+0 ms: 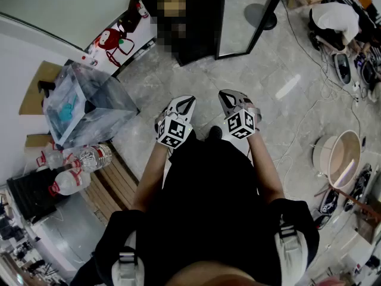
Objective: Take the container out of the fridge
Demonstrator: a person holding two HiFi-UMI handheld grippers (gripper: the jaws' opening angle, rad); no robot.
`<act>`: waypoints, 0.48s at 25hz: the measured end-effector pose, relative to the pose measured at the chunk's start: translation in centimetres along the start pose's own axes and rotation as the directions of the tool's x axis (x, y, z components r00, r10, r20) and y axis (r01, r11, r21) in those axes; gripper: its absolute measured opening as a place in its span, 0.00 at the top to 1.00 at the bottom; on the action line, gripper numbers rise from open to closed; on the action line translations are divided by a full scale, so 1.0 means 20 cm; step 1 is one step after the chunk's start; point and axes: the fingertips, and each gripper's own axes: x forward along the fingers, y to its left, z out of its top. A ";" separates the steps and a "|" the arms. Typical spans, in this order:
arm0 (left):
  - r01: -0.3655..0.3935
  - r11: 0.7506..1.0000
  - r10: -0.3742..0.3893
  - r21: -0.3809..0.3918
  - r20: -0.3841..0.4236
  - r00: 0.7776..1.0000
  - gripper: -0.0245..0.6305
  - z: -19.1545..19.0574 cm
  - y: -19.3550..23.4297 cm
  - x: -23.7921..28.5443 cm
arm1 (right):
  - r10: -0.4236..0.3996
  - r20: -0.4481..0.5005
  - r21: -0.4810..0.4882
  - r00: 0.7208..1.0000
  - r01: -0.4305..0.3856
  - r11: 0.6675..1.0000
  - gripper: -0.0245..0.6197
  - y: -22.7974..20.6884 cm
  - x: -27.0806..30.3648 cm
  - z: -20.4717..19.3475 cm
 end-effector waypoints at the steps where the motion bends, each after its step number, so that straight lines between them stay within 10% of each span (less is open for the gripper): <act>1: -0.004 1.000 0.004 -0.005 -0.002 1.000 0.93 -0.01 0.01 -0.02 | 0.003 0.001 -0.002 1.000 -0.003 1.000 0.96 0.01 0.00 0.01; 12: -0.031 0.999 0.031 -0.022 -0.014 0.999 0.93 -0.02 0.03 -0.07 | 0.025 0.010 -0.021 1.000 -0.025 0.999 0.96 0.05 -0.03 0.04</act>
